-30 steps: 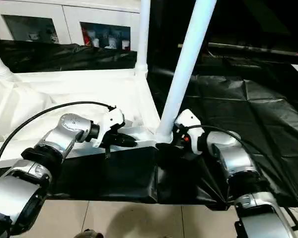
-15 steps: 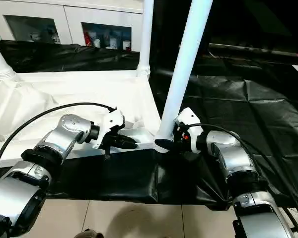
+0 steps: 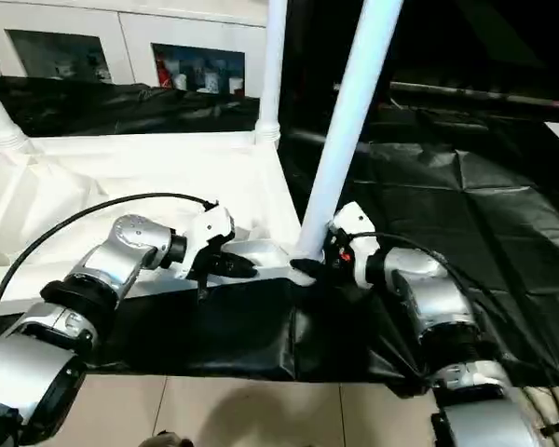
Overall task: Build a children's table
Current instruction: Rotate leg to tighten
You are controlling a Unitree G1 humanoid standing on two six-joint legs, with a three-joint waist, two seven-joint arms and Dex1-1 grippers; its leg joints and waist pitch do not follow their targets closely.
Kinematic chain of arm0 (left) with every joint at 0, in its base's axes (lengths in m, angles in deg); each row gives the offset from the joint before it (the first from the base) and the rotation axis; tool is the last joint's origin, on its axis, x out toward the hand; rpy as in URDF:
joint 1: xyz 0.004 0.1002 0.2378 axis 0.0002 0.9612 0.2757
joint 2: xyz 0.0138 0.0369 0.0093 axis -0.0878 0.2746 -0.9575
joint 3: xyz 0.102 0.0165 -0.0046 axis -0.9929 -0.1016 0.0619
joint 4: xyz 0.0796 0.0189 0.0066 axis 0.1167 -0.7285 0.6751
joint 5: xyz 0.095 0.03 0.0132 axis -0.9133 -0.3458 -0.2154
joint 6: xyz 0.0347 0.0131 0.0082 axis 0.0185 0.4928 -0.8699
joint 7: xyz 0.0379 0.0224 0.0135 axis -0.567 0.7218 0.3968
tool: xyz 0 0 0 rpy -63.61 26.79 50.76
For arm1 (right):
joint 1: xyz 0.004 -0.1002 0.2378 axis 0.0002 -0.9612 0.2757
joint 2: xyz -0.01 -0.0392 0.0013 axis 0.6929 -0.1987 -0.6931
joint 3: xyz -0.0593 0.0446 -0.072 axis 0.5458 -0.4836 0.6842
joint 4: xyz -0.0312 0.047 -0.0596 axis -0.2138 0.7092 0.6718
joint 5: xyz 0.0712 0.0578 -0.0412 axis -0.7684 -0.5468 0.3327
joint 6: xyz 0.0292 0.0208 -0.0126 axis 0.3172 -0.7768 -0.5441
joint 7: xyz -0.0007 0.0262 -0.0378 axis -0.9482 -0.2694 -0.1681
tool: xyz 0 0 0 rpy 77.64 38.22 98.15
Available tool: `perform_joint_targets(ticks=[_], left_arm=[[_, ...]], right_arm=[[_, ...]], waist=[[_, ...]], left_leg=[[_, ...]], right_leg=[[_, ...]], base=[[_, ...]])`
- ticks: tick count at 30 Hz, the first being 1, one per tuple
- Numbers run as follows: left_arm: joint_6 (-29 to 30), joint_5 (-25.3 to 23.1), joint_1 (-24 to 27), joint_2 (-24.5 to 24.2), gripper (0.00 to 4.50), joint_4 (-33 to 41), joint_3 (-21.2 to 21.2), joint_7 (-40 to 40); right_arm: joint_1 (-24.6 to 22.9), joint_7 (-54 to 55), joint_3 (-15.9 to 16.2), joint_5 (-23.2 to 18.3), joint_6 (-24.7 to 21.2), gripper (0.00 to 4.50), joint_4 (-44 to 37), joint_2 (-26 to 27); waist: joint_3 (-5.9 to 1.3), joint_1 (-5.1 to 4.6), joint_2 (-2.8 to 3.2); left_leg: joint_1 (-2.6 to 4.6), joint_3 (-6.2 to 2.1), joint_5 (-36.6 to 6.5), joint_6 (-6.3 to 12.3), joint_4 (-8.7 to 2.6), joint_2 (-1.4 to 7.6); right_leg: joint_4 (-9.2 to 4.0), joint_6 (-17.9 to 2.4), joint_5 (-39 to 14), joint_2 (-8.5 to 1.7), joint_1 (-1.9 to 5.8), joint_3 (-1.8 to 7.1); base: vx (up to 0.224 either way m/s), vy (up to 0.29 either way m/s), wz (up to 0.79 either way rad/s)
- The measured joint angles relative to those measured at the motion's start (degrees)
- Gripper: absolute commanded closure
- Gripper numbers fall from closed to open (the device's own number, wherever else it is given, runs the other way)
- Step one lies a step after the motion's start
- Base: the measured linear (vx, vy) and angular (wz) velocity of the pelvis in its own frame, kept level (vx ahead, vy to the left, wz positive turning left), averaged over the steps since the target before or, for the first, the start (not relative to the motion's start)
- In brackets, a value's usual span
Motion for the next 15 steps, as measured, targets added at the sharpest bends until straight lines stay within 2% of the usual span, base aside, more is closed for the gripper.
perform_joint_targets(ticks=[3,6,9,15], left_arm=[[0.85,-0.46,-0.70,1.68,4.50,-1.36,0.28,4.38],[3.55,-0.89,-2.69,5.31,4.50,-4.26,1.47,13.86],[5.84,-1.09,-3.82,9.24,4.50,-5.78,2.24,21.02],[6.60,-1.20,-4.01,10.77,4.50,-5.88,2.45,23.50]], right_arm=[[0.30,6.17,-2.11,-0.50,-0.40,1.77,1.66,2.23],[2.01,23.39,-6.88,-1.17,-1.61,1.77,3.87,9.44],[3.57,35.51,-8.59,-0.02,-1.40,1.77,5.34,13.88],[4.14,39.50,-8.58,2.39,0.55,1.77,6.44,14.82]], waist=[[0.01,-0.30,-0.01],[0.03,-1.42,0.08],[0.01,-1.84,0.13],[-0.04,-1.76,0.22]], left_leg=[[0.21,0.00,-0.01,-0.01,0.03,-0.04],[0.40,-0.01,0.01,-0.06,-0.01,-0.07],[0.48,-0.01,0.01,-0.07,-0.08,-0.11],[0.51,-0.01,0.01,-0.07,-0.39,-0.14]], right_leg=[[-0.04,0.02,-0.01,-0.01,0.18,0.05],[-0.07,0.29,-0.17,-0.02,0.22,0.08],[-0.16,0.31,-0.18,-0.02,0.30,0.10],[-0.40,0.31,-0.16,0.00,0.39,0.06]], base=[[0.000,0.000,0.00],[0.000,0.000,0.00],[0.000,0.000,0.00],[0.000,0.000,0.00]])
